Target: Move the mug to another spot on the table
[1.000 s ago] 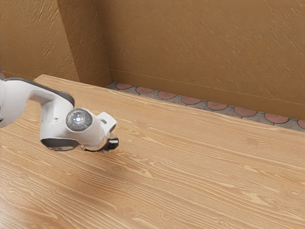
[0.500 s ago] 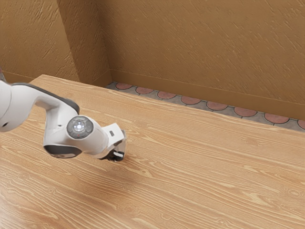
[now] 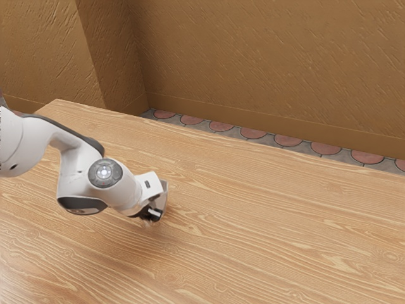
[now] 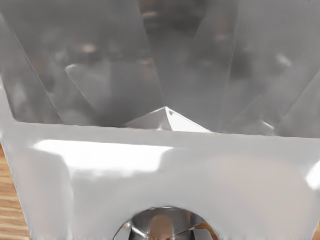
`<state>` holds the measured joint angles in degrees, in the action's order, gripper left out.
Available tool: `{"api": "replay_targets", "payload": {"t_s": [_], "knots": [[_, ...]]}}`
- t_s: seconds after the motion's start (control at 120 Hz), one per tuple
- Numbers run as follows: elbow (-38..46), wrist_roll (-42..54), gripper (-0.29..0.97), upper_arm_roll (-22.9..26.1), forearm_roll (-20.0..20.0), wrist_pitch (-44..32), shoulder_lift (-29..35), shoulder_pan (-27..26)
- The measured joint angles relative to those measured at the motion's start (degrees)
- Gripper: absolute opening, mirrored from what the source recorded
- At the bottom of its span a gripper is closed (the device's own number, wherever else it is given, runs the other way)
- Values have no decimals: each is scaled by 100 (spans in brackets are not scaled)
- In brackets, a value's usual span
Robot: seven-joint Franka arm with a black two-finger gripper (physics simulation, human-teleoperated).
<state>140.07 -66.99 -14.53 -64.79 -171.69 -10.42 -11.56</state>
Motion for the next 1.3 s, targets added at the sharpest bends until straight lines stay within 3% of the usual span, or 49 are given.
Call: {"api": "replay_targets", "payload": {"t_s": [0.2, 0.408, 0.908, 1.133, 1.242, 1.3], "knots": [[-6, 97, 40, 2, -6, -130, -95, 98], [8, 168, 56, 3, -6, -217, -51, 109], [354, 266, 65, 88, -12, -232, 675, 99], [892, 297, 65, 425, -15, -55, 1936, 158], [112, 344, 66, 520, 130, 368, 2113, 93], [-1035, 476, 66, 634, 846, 1046, 1855, -8]]}}
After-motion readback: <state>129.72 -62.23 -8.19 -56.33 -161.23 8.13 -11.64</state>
